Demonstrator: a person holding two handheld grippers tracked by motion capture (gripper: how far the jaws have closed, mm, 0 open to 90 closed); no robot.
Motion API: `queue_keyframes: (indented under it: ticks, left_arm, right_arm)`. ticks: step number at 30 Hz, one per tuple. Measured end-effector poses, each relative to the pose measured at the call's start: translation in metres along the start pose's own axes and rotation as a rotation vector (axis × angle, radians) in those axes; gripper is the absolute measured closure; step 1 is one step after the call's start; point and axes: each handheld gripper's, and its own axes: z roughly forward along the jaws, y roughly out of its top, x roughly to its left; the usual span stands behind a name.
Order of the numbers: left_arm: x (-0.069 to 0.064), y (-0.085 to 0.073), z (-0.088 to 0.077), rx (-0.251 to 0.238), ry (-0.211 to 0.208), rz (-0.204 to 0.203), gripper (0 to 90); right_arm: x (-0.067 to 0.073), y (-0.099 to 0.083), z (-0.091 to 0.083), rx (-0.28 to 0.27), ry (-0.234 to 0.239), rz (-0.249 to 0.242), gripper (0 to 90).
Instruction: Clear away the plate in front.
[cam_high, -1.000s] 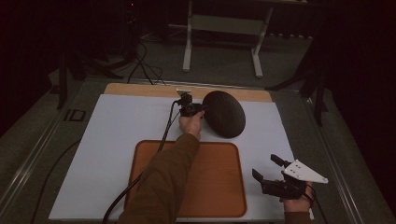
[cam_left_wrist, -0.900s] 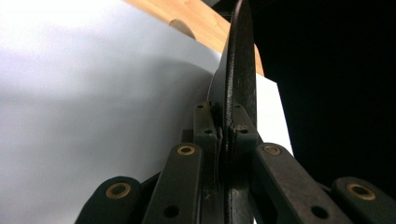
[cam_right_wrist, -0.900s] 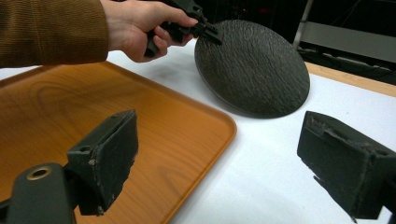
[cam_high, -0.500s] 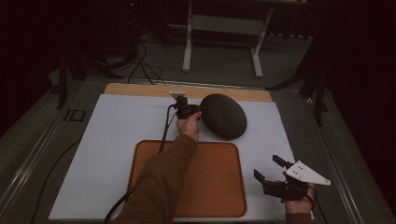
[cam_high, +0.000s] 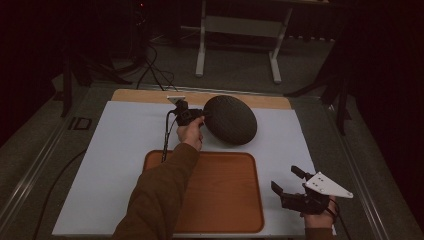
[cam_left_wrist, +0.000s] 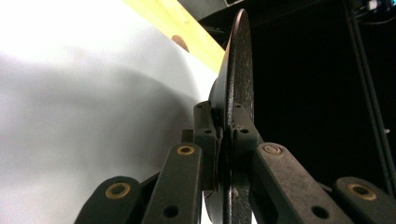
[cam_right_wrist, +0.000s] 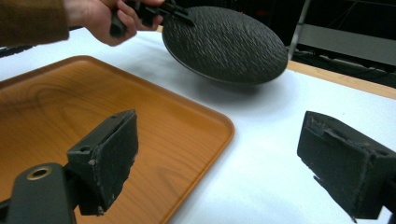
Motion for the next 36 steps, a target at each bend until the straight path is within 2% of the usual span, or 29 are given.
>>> queue_keyframes:
  ticks: [3,12,16,21,30,31,35,36]
  left_arm:
    - [0.000,0.001,-0.009,-0.003,-0.005,-0.009,86.1]
    - [-0.003,0.001,-0.036,-0.017,-0.031,0.005,86.0]
    - [-0.005,0.001,-0.047,-0.021,-0.029,0.009,86.0]
    - [-0.004,0.000,-0.059,-0.031,-0.046,-0.008,86.0]
    - [-0.006,-0.002,-0.073,-0.033,-0.061,-0.005,85.9]
    - [-0.009,-0.003,-0.079,-0.026,-0.065,0.001,85.9]
    - [-0.010,-0.005,-0.082,-0.028,-0.071,0.000,85.9]
    - [-0.011,-0.006,-0.088,-0.029,-0.089,0.003,85.9]
  right_arm:
    - [0.000,0.000,0.000,0.001,0.001,-0.001,12.3]
    - [0.001,0.001,0.003,0.004,0.009,-0.008,12.3]
    - [0.001,0.001,0.003,0.004,0.010,-0.008,12.3]
    - [0.002,0.001,0.002,0.003,0.012,-0.010,12.3]
    - [0.002,0.001,0.003,0.005,0.019,-0.014,12.3]
    - [0.003,0.001,0.003,0.004,0.018,-0.013,12.3]
    - [0.002,0.001,0.003,0.005,0.018,-0.015,12.3]
    - [0.003,0.001,0.003,0.008,0.019,-0.017,12.3]
